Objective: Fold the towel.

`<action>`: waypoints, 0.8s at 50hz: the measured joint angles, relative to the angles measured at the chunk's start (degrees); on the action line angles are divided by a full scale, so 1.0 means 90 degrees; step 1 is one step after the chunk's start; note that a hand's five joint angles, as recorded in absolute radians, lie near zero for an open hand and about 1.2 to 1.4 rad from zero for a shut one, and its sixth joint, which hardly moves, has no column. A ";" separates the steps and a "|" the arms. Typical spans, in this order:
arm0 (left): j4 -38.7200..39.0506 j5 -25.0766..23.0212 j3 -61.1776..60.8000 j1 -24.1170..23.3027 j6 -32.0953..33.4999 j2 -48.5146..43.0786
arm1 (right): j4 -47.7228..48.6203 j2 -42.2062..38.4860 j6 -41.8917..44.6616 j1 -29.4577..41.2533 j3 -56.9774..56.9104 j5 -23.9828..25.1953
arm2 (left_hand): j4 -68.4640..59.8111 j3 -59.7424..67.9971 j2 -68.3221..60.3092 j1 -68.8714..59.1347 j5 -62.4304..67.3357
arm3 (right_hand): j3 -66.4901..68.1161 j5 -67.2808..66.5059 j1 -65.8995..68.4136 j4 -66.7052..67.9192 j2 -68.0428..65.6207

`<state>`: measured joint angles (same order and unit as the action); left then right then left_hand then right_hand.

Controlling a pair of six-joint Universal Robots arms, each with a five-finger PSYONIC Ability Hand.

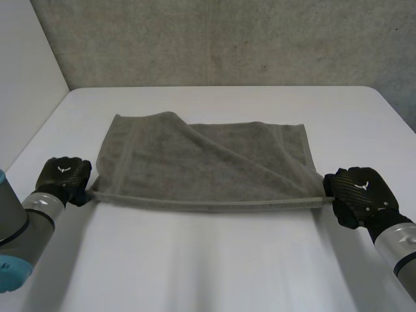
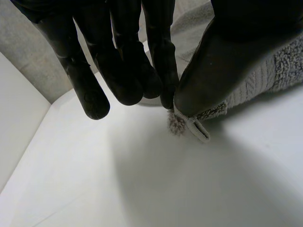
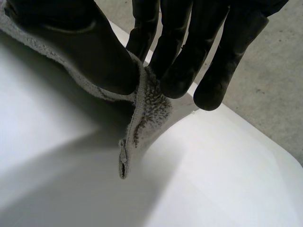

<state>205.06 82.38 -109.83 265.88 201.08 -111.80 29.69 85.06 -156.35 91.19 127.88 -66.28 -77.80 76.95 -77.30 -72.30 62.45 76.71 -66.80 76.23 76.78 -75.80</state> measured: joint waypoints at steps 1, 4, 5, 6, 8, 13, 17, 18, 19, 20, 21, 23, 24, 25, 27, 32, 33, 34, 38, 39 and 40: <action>-0.0005 -0.0004 0.0000 -0.0017 -0.0002 0.0021 | -0.0010 0.0036 -0.0025 0.0003 -0.0007 0.0002 | 0.0000 0.0000 -0.0001 0.0000 0.0002 | 0.0000 0.0000 0.0000 0.0000 0.0000; -0.0044 -0.0011 0.0007 -0.0053 -0.0007 0.0106 | -0.0076 0.0177 -0.0081 0.0012 -0.0055 0.0013 | 0.0000 0.0001 -0.0002 -0.0002 0.0039 | 0.0000 0.0000 0.0001 0.0001 0.0000; -0.0058 -0.0012 0.0008 -0.0056 -0.0006 0.0132 | -0.0098 0.0209 -0.0088 0.0014 -0.0069 0.0016 | 0.0000 0.0001 -0.0003 -0.0002 0.0048 | 0.0000 0.0000 -0.0001 0.0000 0.0000; -0.0098 -0.0016 0.0015 -0.0059 -0.0005 0.0206 | -0.0165 0.0284 -0.0097 0.0015 -0.0103 0.0022 | 0.0000 0.0001 -0.0004 -0.0002 0.0057 | 0.0000 0.0001 0.0001 0.0001 0.0000; -0.0205 -0.0033 0.0030 -0.0052 -0.0002 0.0397 | -0.0389 0.0469 -0.0109 0.0012 -0.0211 0.0036 | -0.0001 0.0018 -0.0007 -0.0002 0.0059 | 0.0000 0.0000 -0.0001 0.0001 0.0000; -0.0571 -0.0194 0.0073 -0.0021 0.0008 0.1053 | -0.1335 0.0993 -0.0101 -0.0017 -0.0635 0.0102 | -0.0004 0.0019 -0.0020 -0.0002 0.0060 | 0.0000 0.0000 0.0001 0.0006 0.0000; -0.0966 -0.0479 0.0083 0.0048 0.0013 0.1831 | -0.2373 0.1399 -0.0068 -0.0062 -0.1155 0.0208 | -0.0004 0.0020 -0.0021 -0.0002 0.0061 | 0.0000 0.0000 0.0000 0.0006 0.0000; -0.1085 -0.0564 0.0081 0.0077 0.0015 0.2062 | -0.2669 0.1486 -0.0056 -0.0082 -0.1317 0.0246 | -0.0005 0.0020 -0.0021 -0.0002 0.0062 | 0.0000 0.0000 0.0000 0.0006 0.0000; -0.1209 -0.0647 0.0078 0.0106 0.0015 0.2289 | -0.2969 0.1559 -0.0040 -0.0105 -0.1486 0.0294 | -0.0005 0.0020 -0.0021 -0.0002 0.0083 | 0.0000 0.0000 0.0001 0.0006 0.0000; -0.1273 -0.0687 0.0078 0.0122 0.0016 0.2405 | -0.3123 0.1591 -0.0029 -0.0119 -0.1574 0.0322 | -0.0006 0.0020 -0.0021 -0.0002 0.0093 | 0.0000 0.0000 0.0001 0.0006 0.0000; -0.1400 -0.0760 0.0078 0.0157 0.0017 0.2621 | -0.3421 0.1644 0.0001 -0.0149 -0.1746 0.0383 | -0.0007 0.0020 -0.0021 -0.0002 0.0094 | 0.0001 0.0001 0.0001 0.0006 0.0000; -0.1591 -0.0855 0.0075 0.0212 0.0019 0.2916 | -0.3856 0.1702 0.0083 -0.0198 -0.1994 0.0496 | -0.0016 0.0020 -0.0021 -0.0002 0.0097 | 0.0000 -0.0001 0.0001 0.0006 0.0000; -0.1739 -0.0921 0.0075 0.0257 0.0021 0.3123 | -0.4182 0.1729 0.0171 -0.0240 -0.2171 0.0590 | -0.0027 0.0020 -0.0021 -0.0002 0.0098 | 0.0001 -0.0001 0.0001 0.0006 0.0000; -0.1822 -0.0955 0.0074 0.0285 0.0023 0.3233 | -0.4339 0.1739 0.0223 -0.0261 -0.2256 0.0643 | -0.0028 0.0020 -0.0021 -0.0002 0.0098 | 0.0001 -0.0001 0.0001 0.0006 0.0000; -0.2075 -0.1064 0.0072 0.0377 0.0026 0.3538 | -0.4954 0.1756 0.0514 -0.0353 -0.2551 0.0847 | -0.0028 0.0020 -0.0021 -0.0002 0.0115 | 0.0001 -0.0001 0.0001 0.0006 0.0000; -0.2603 -0.1373 0.0053 0.0614 0.0018 0.4011 | -0.6113 0.1730 0.1295 -0.0562 -0.2988 0.1198 | -0.0030 0.0020 -0.0022 -0.0002 0.0121 | 0.0001 -0.0002 0.0001 0.0006 0.0000; -0.2720 -0.1464 0.0044 0.0679 0.0014 0.4091 | -0.6412 0.1718 0.1517 -0.0626 -0.3084 0.1278 | -0.0030 0.0020 -0.0022 -0.0002 0.0123 | 0.0001 -0.0002 0.0001 0.0006 0.0000; -0.2779 -0.1514 0.0039 0.0713 0.0012 0.4130 | -0.6538 0.1712 0.1609 -0.0654 -0.3127 0.1310 | -0.0030 0.0020 -0.0022 -0.0002 0.0121 | 0.0001 -0.0002 0.0001 0.0006 0.0000; -0.3129 -0.1860 -0.0009 0.0949 -0.0002 0.4315 | -0.7435 0.1654 0.2275 -0.0852 -0.3457 0.1561 | -0.0030 0.0020 -0.0022 -0.0003 0.0122 | 0.0001 -0.0002 0.0001 0.0006 0.0000; -0.3203 -0.1956 -0.0022 0.1013 -0.0006 0.4342 | -0.7623 0.1624 0.2400 -0.0892 -0.3559 0.1635 | -0.0030 0.0020 -0.0022 -0.0003 0.0122 | 0.0001 -0.0002 0.0001 0.0006 0.0000; -0.3269 -0.2053 -0.0032 0.1080 -0.0009 0.4359 | -0.7784 0.1589 0.2504 -0.0928 -0.3664 0.1703 | -0.0030 0.0020 -0.0022 -0.0003 0.0122 | 0.0001 -0.0002 0.0001 0.0006 0.0000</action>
<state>175.65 63.90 -110.12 275.60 201.01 -72.57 -40.36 99.36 -133.81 82.84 94.90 -50.96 -78.07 77.14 -77.50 -72.32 63.55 76.71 -66.82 76.24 76.83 -75.80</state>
